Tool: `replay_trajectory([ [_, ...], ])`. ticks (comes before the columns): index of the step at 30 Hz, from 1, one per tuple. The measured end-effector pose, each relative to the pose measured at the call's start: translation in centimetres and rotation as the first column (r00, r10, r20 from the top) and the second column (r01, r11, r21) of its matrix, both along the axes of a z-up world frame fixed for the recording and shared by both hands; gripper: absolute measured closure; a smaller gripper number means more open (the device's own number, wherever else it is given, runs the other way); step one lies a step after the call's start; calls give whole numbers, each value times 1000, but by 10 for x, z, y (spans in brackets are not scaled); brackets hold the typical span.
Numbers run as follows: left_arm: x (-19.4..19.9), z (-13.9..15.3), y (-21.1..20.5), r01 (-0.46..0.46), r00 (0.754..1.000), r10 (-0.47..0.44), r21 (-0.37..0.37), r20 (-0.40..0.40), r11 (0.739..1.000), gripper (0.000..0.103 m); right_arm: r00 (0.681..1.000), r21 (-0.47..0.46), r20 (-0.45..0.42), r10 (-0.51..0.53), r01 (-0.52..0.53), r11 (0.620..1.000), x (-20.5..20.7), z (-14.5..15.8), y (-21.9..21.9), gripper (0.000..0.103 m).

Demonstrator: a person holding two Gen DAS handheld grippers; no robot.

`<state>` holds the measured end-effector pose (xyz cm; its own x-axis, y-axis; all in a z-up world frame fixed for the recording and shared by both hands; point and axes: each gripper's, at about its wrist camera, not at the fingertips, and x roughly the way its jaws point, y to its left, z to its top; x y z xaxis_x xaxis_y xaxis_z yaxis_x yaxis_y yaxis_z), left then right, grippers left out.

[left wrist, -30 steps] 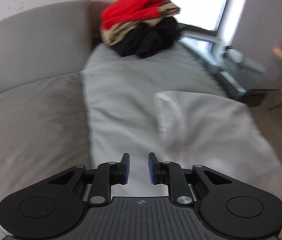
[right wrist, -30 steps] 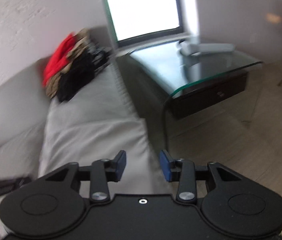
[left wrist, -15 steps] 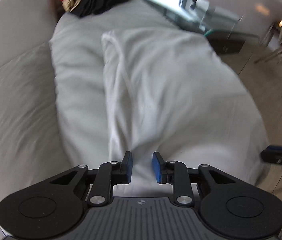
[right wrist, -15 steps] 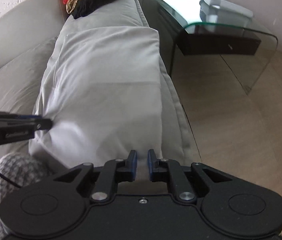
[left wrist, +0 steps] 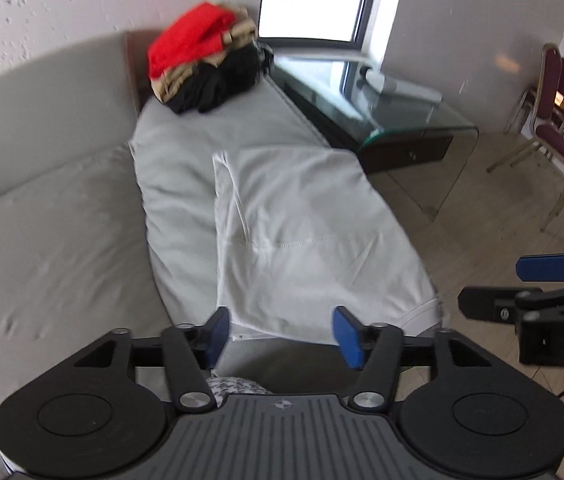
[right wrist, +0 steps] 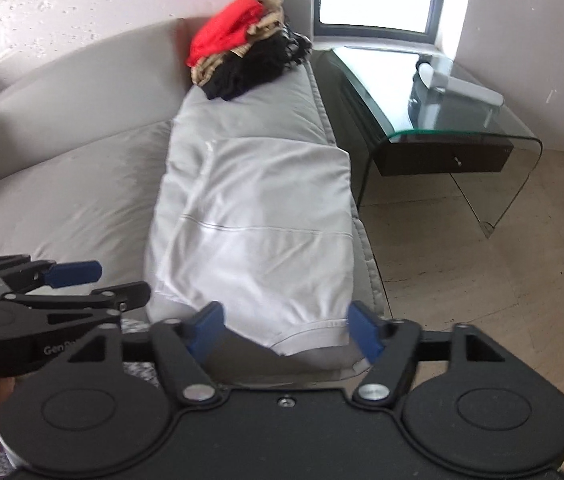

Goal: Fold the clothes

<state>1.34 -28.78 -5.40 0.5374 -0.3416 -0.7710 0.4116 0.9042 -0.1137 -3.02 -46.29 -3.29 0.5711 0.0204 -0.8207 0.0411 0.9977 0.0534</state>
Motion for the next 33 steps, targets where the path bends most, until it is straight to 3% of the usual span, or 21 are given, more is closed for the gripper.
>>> replay_trajectory([
  [5, -15, 15, 8, 11, 1000, -11, -42, -21, 999, 29, 1000, -30, 2, 24, -24, 999, -11, 23, 10, 25],
  [10, -32, 20, 5, 21, 1000, -21, -16, 17, 1000, 17, 999, -66, -17, 35, -37, 997, -22, 30, 15, 17],
  [25, -41, 7, -5, 46, 998, -46, -12, 36, 999, 18, 999, -92, -39, -15, 11, 996, -35, 19, 9, 17],
  [33, -36, 5, 2, 17, 999, -14, -57, 52, 998, 18, 1000, -78, -26, -5, 3, 997, -32, 21, 12, 17],
])
